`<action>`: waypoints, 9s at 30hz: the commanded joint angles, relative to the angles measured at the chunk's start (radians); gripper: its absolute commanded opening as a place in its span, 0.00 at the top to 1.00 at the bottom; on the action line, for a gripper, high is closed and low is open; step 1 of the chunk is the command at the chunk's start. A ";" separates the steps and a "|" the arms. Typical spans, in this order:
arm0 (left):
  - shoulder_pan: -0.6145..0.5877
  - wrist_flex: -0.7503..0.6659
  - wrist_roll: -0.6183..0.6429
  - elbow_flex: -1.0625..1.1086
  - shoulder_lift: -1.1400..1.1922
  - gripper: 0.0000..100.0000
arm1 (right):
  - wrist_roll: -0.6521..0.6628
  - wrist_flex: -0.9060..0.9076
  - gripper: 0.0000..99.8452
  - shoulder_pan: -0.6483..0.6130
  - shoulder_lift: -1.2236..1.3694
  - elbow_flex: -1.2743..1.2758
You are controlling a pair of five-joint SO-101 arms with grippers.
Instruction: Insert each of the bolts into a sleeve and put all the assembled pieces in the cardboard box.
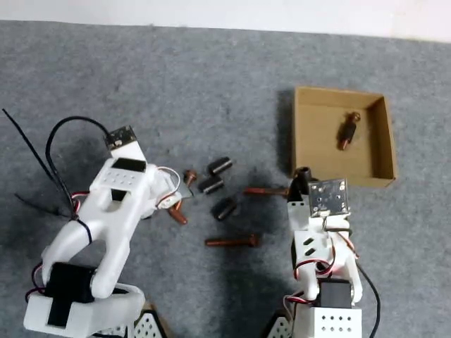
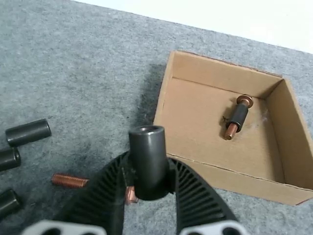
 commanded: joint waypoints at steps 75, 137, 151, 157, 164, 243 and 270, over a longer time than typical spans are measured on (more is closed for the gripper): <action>-0.053 0.130 -0.023 -0.199 0.096 0.99 | -0.002 -0.013 0.99 0.007 -0.010 0.136; -0.058 -0.792 -0.183 0.923 -1.382 0.99 | -0.002 -0.013 0.99 0.007 -0.010 0.136; -0.059 -0.792 -0.183 0.923 -1.379 0.99 | -0.002 -0.013 0.99 0.012 -0.010 0.136; -0.059 -0.792 -0.183 0.923 -1.382 0.99 | -0.009 -0.012 0.99 0.012 -0.012 0.136; -0.059 -0.792 -0.183 0.923 -1.377 0.99 | -0.009 -0.012 0.99 0.012 -0.019 0.136; -0.054 -0.730 -0.183 0.923 -1.359 0.99 | -0.009 0.031 0.99 0.007 -0.012 0.134; 0.117 -0.730 -0.183 0.923 -1.362 0.99 | -0.005 0.004 0.99 -0.630 -0.010 0.136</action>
